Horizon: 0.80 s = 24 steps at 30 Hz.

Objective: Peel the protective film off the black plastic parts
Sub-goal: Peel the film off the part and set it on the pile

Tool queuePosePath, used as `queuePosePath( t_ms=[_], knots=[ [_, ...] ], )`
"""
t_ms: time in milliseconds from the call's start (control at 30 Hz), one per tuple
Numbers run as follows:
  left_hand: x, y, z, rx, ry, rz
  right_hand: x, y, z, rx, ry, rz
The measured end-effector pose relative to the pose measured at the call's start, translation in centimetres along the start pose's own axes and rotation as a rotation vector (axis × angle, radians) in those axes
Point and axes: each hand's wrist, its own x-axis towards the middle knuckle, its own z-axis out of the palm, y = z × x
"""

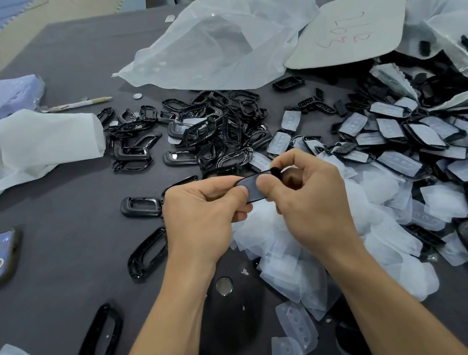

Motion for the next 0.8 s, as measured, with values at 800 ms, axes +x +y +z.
queuePosePath(
  t_ms=[800],
  knots=[
    [-0.19,0.08,0.7,-0.048,0.015,0.026,-0.06,0.05,0.46,0.001,0.005,-0.032]
  ],
)
